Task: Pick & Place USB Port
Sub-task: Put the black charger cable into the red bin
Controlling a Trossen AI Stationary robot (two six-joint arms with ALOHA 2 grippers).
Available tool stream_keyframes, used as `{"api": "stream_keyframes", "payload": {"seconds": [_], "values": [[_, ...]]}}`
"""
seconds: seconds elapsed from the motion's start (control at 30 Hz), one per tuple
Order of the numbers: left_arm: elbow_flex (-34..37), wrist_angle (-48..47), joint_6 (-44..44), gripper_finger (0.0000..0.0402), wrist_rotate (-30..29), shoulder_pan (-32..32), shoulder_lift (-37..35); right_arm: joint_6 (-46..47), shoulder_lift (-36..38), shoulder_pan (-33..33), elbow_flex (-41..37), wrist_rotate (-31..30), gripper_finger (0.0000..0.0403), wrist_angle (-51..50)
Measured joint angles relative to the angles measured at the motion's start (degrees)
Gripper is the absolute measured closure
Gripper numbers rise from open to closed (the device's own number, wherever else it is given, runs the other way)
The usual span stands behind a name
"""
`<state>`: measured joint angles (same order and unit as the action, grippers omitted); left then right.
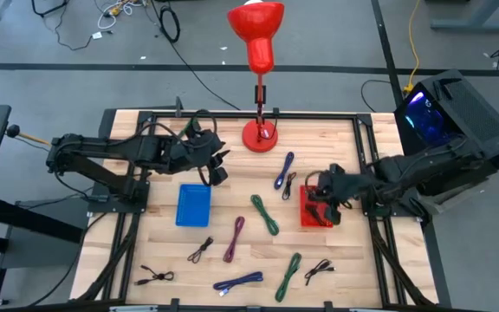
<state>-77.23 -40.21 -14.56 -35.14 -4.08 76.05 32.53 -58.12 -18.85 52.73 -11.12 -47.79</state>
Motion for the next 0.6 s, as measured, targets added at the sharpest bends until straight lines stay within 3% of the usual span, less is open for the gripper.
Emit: {"api": "stream_keyframes", "payload": {"seconds": [0.3,0.6], "values": [[0.00,-0.22,-0.30,0.0278,0.10,0.00,0.02,14.82,-1.17,-10.37,-0.58,-8.01,0.0391,-4.81],[0.00,-0.50,-0.89,0.0278,0.37,-0.02,0.02,26.09,-1.27,-13.54,-12.52,-8.90,0.0391,2.46]]}}
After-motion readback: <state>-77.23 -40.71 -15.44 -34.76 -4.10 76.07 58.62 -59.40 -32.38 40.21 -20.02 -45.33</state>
